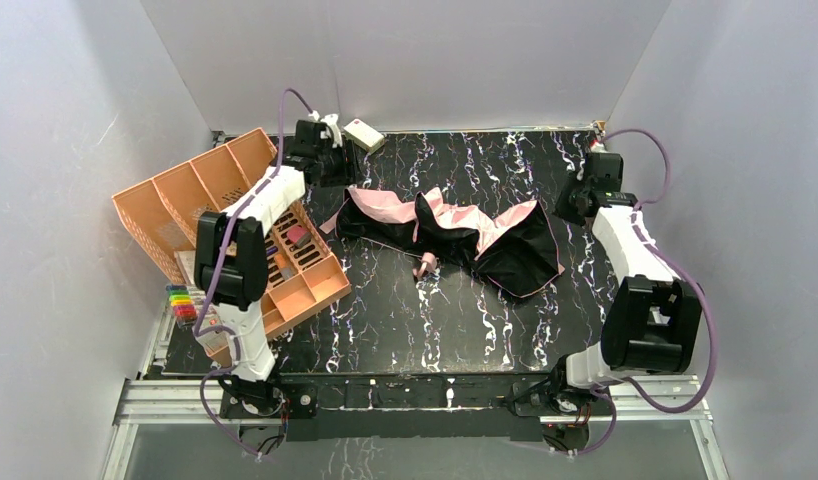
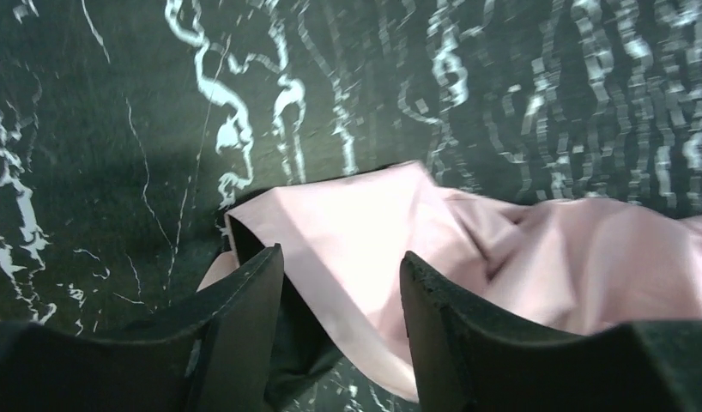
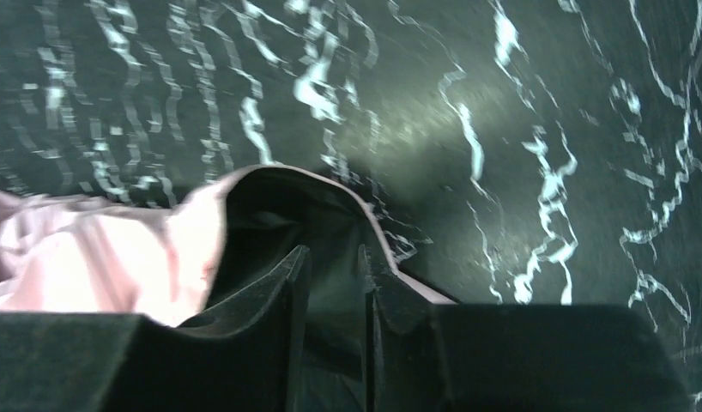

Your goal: Put away the umbrella

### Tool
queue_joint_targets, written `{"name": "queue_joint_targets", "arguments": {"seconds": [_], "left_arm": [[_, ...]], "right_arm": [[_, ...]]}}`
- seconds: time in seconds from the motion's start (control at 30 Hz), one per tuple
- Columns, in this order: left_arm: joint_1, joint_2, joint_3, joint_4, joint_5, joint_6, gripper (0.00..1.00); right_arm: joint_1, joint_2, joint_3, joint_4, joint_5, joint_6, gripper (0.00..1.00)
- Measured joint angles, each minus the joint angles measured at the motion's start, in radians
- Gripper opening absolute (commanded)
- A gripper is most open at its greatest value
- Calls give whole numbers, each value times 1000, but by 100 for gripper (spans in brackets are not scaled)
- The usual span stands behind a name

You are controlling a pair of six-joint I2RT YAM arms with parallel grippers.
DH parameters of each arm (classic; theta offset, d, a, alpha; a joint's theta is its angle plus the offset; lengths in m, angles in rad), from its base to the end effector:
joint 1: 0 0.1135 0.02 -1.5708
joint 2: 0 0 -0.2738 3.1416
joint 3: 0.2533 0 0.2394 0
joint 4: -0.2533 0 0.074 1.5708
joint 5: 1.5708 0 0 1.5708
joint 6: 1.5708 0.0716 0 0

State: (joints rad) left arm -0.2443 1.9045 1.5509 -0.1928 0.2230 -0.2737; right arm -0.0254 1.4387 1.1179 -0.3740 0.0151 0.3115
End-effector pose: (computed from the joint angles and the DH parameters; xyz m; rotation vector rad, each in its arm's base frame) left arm 0.4530 -0.1292 0.2735 0.1035 2.1475 -0.5412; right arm 0.3345 -0.0096 0.2756 0.3883 2.2356 0.1345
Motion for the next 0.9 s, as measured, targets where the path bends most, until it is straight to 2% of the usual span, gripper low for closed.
{"name": "queue_joint_targets", "arguments": {"seconds": [0.1, 0.2, 0.27, 0.47, 0.9], "left_arm": [[6, 87, 0, -21, -22, 0, 38], [6, 170, 3, -50, -37, 5, 32], [6, 216, 3, -71, -45, 8, 31], [6, 228, 16, -83, -51, 20, 28], [2, 214, -29, -64, -9, 54, 23]], "right_arm": [[-47, 33, -35, -26, 29, 12, 28], [-59, 36, -56, -34, 50, 26, 14], [-66, 34, -78, -15, 59, 35, 8], [-107, 23, -202, 29, 68, 64, 1], [-117, 118, -208, 37, 26, 31, 1]]}}
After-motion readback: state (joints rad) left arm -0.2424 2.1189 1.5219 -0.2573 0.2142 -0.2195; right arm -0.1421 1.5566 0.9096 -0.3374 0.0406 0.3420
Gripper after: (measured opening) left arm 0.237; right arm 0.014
